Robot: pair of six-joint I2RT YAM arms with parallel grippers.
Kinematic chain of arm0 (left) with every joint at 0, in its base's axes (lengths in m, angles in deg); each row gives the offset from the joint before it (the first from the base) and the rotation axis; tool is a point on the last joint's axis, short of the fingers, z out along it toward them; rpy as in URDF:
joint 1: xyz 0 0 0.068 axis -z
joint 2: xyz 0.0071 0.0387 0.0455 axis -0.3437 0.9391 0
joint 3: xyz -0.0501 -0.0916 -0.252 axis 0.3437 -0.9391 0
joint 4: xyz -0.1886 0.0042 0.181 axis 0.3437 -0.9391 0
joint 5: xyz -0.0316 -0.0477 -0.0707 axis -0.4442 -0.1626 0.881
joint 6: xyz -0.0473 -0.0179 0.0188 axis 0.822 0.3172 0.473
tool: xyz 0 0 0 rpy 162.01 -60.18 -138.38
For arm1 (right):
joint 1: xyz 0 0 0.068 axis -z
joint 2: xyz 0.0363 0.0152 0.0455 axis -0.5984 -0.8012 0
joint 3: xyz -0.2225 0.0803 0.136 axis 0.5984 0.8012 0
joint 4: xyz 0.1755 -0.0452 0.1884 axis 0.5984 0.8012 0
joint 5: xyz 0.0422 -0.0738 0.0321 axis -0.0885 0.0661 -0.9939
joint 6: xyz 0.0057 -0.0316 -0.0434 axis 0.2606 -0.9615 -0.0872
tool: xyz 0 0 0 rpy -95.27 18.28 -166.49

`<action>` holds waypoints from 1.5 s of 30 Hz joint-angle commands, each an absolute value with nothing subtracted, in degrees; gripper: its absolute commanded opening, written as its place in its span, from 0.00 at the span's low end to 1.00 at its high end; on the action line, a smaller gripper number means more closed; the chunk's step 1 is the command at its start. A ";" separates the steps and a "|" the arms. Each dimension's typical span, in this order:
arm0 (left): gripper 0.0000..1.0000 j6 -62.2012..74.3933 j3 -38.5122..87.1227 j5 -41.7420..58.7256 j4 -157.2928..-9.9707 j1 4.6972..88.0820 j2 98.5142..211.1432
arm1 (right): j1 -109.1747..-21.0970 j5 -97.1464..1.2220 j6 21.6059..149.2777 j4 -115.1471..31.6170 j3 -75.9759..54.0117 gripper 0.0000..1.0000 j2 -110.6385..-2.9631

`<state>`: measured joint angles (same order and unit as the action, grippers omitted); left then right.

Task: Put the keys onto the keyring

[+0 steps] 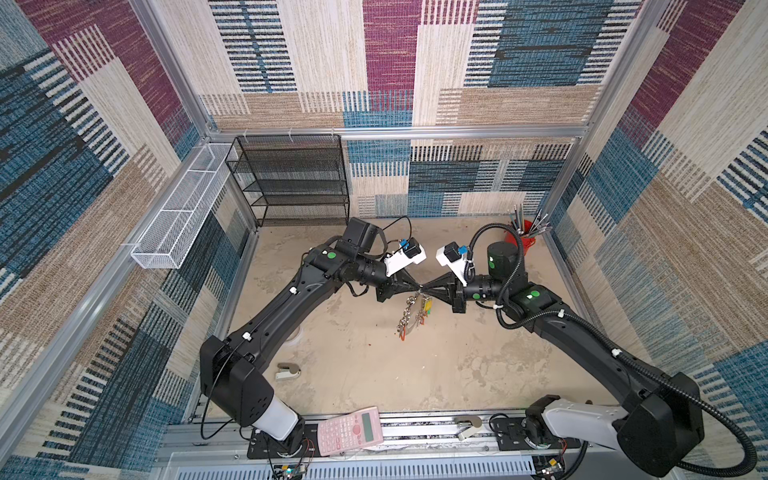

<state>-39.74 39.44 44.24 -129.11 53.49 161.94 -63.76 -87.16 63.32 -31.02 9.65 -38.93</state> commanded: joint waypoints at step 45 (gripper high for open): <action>0.00 -2.07 12.50 52.73 -71.99 51.66 150.45 | -59.69 -92.53 76.24 -50.71 19.69 0.08 -34.44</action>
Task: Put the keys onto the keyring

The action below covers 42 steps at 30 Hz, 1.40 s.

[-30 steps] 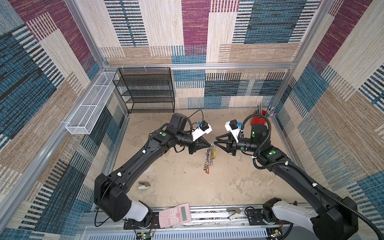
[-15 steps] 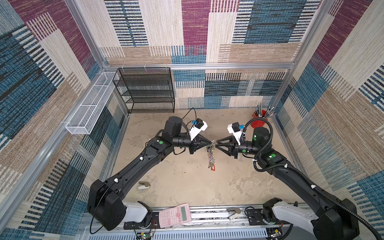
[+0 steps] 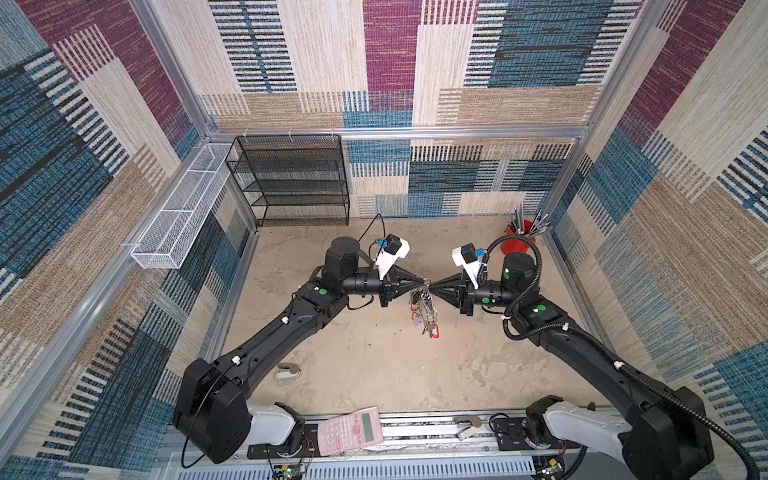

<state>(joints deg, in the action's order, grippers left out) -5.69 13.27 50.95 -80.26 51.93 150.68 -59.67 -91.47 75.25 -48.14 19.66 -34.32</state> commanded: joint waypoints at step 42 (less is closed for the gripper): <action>0.00 20.10 5.28 53.91 -38.71 51.34 158.72 | -59.28 -77.64 76.04 -43.64 17.37 0.35 -30.18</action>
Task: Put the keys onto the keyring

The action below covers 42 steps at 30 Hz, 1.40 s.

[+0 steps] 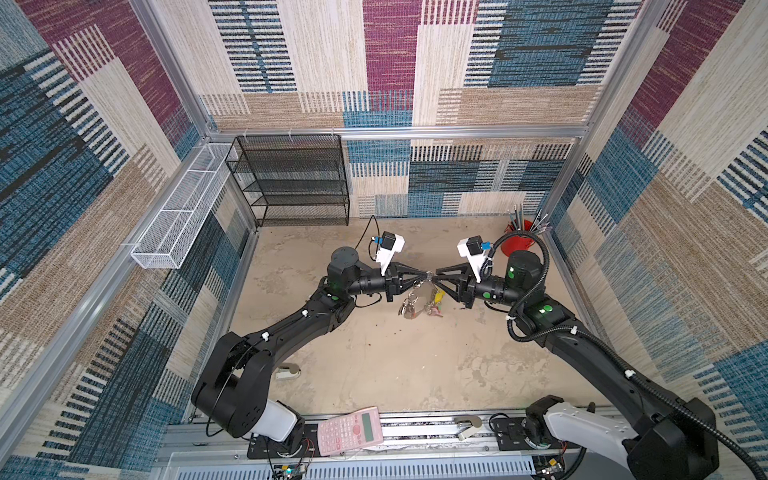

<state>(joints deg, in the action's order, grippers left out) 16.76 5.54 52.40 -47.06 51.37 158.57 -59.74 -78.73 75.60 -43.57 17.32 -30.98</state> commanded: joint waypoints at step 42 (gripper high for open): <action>0.30 2.38 10.34 56.96 -72.57 48.81 152.18 | -60.87 -82.68 70.49 -41.62 12.22 0.00 -36.13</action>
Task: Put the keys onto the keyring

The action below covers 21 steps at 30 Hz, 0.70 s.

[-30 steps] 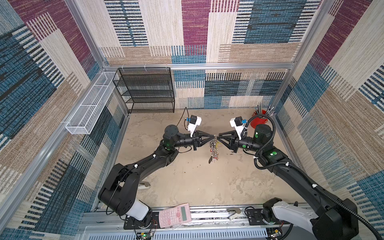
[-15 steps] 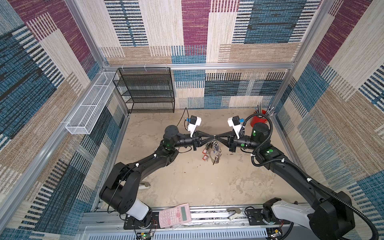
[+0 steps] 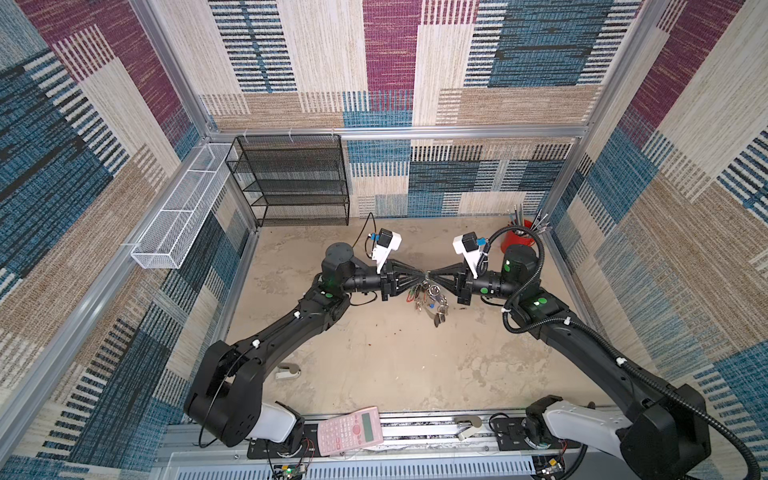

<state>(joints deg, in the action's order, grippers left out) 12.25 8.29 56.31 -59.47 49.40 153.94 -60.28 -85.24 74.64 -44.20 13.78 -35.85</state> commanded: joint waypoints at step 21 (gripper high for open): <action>0.42 -37.40 36.44 55.56 -126.87 48.99 159.43 | -63.78 -88.30 60.51 -29.09 6.60 0.00 -37.73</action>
<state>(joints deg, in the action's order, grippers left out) -33.84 35.37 54.82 -123.23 48.59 159.08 -63.58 -86.40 61.61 -28.51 7.18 -37.58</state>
